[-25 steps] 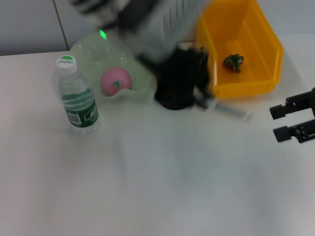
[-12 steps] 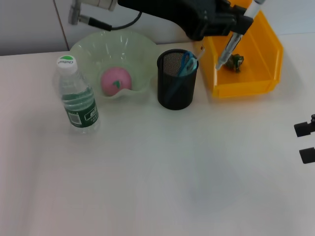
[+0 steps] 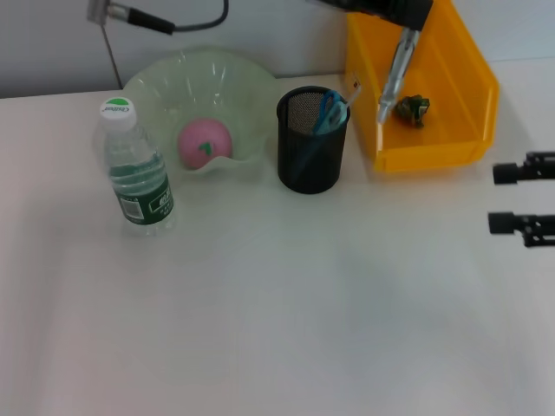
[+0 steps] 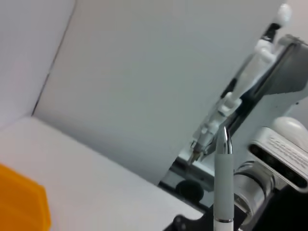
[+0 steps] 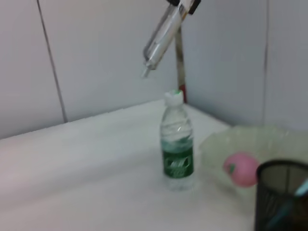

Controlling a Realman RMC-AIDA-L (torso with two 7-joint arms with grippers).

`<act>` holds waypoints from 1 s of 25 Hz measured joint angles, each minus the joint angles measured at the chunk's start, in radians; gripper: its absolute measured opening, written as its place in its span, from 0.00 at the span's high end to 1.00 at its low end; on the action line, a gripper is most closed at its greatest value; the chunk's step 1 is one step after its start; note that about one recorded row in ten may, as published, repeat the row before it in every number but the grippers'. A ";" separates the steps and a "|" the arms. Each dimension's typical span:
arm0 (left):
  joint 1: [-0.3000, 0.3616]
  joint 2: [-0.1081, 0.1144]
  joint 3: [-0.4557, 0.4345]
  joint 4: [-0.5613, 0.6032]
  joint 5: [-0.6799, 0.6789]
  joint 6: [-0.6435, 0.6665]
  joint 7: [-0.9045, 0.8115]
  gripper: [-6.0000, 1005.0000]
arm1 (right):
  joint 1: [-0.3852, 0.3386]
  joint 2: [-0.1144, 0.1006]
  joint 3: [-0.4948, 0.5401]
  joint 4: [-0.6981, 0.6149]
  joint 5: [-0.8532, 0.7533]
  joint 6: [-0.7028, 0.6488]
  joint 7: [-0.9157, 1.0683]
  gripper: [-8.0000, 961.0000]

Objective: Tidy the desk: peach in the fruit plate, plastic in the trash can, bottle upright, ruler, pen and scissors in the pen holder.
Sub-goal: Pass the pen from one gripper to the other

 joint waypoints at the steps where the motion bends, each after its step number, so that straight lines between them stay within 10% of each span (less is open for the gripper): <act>1: -0.011 0.006 -0.002 0.002 0.014 0.005 -0.040 0.86 | 0.000 0.009 0.005 0.002 0.011 0.013 -0.034 0.27; 8: -0.050 0.018 -0.017 0.016 0.083 0.036 -0.226 0.86 | -0.025 0.090 0.025 0.002 0.098 0.128 -0.314 0.27; 25: 0.067 0.018 -0.093 -0.098 0.068 0.060 -0.260 0.86 | -0.076 0.101 0.031 0.382 0.492 0.276 -0.941 0.27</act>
